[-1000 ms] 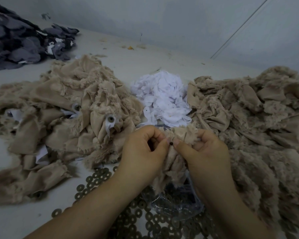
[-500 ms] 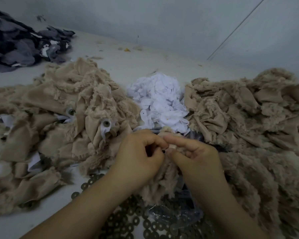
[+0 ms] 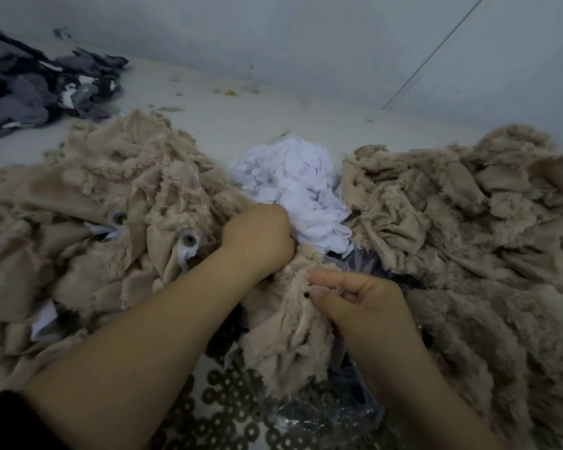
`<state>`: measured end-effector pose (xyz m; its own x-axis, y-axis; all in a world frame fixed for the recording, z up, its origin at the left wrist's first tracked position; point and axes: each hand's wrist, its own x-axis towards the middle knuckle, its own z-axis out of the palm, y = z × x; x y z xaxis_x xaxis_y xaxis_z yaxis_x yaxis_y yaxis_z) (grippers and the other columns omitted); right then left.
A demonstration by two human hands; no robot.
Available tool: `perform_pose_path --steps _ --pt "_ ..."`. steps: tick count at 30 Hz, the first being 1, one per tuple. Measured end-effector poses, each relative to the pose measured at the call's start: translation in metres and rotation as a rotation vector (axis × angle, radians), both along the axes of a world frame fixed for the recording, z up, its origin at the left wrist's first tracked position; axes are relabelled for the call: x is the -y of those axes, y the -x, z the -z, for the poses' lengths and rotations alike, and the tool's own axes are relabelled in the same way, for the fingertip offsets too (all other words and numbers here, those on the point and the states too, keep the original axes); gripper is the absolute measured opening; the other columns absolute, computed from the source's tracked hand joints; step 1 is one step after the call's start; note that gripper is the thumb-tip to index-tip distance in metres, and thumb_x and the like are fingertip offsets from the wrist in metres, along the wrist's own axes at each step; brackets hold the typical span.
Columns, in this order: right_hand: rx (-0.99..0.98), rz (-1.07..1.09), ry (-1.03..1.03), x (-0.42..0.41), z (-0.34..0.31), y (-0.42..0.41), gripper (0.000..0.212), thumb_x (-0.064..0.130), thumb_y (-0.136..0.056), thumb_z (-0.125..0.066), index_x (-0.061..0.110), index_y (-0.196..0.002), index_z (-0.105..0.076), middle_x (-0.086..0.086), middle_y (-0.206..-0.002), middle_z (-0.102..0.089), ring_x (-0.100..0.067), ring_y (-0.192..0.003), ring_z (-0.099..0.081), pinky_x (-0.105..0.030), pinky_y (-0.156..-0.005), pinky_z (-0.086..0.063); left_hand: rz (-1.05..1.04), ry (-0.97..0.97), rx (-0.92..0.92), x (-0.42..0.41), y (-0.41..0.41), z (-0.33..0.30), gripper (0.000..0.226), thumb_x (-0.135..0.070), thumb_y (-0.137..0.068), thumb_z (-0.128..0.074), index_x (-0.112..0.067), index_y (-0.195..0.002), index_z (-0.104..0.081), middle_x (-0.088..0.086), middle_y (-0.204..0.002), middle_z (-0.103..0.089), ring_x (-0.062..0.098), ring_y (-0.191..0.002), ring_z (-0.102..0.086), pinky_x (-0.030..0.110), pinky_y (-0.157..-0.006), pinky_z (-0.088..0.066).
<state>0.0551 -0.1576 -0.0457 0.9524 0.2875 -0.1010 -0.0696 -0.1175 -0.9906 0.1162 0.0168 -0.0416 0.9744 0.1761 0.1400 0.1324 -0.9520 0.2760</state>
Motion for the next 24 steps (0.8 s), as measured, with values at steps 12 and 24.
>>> perform_pose_path --steps 12,24 --pt "0.014 -0.003 0.042 -0.003 -0.002 0.003 0.019 0.009 -0.088 -0.072 0.026 -0.084 -0.079 -0.001 -0.065 -0.072 -0.014 -0.059 -0.067 -0.023 -0.054 -0.055 -0.014 0.642 0.250 -0.009 0.030 0.008 0.016 -0.007 -0.086 -0.071 -0.019 -0.075 -0.069 -0.001 -0.068 -0.062 0.006 -0.058 -0.056 0.021 -0.056 -0.050" --pt "0.037 -0.017 0.080 -0.003 -0.003 0.005 0.018 0.010 -0.088 -0.072 0.028 -0.088 -0.076 -0.038 -0.077 -0.059 -0.032 -0.062 -0.052 -0.048 -0.066 -0.053 0.095 0.865 0.476 0.000 0.055 0.005 0.018 -0.008 -0.091 -0.067 -0.022 -0.082 -0.074 -0.008 -0.074 -0.071 0.003 -0.064 -0.063 0.017 -0.061 -0.051"
